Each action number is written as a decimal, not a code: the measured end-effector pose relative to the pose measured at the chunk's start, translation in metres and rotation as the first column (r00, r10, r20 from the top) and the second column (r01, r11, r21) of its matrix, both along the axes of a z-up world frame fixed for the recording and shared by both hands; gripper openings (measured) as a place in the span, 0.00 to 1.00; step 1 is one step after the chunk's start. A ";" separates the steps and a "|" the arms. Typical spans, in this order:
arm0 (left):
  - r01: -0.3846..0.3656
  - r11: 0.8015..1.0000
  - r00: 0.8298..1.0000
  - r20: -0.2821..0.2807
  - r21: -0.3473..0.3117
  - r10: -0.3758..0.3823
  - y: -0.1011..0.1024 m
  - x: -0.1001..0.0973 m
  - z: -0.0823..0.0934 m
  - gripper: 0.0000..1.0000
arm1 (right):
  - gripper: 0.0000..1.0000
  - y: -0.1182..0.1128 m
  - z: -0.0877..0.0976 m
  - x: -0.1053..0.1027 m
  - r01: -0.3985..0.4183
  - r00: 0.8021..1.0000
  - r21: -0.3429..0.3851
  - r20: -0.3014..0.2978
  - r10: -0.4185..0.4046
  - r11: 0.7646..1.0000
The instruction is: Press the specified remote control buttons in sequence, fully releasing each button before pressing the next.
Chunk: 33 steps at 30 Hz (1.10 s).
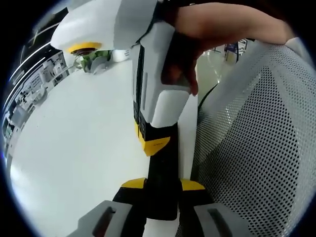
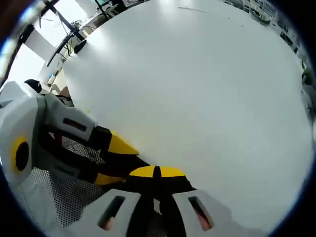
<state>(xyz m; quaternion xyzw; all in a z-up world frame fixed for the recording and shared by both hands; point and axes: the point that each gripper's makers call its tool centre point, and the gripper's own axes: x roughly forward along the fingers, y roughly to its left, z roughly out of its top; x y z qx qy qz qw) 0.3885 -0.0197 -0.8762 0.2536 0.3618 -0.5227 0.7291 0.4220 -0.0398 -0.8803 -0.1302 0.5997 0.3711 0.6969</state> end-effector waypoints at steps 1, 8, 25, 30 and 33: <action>0.000 1.000 1.000 0.000 0.000 0.000 0.000 0.000 0.000 0.23 | 0.00 0.000 0.001 -0.001 0.004 1.000 -0.001 -0.001 -0.004 1.000; 0.003 1.000 1.000 0.001 -0.003 -0.003 0.000 0.000 0.000 0.24 | 0.00 0.001 0.008 -0.012 -0.001 0.999 0.005 -0.045 0.001 1.000; 0.004 1.000 1.000 -0.003 0.000 -0.004 -0.001 0.000 0.000 0.23 | 0.00 0.000 0.003 -0.005 -0.034 0.999 -0.067 -0.034 0.032 0.997; -0.004 1.000 1.000 -0.003 -0.007 0.004 0.000 0.000 0.000 0.23 | 0.00 -0.002 0.004 -0.007 -0.046 0.997 -0.042 -0.058 0.044 0.998; -0.001 1.000 1.000 -0.001 -0.008 0.001 0.000 0.000 0.000 0.23 | 0.00 -0.002 0.007 -0.011 -0.059 0.996 -0.035 -0.068 0.056 0.998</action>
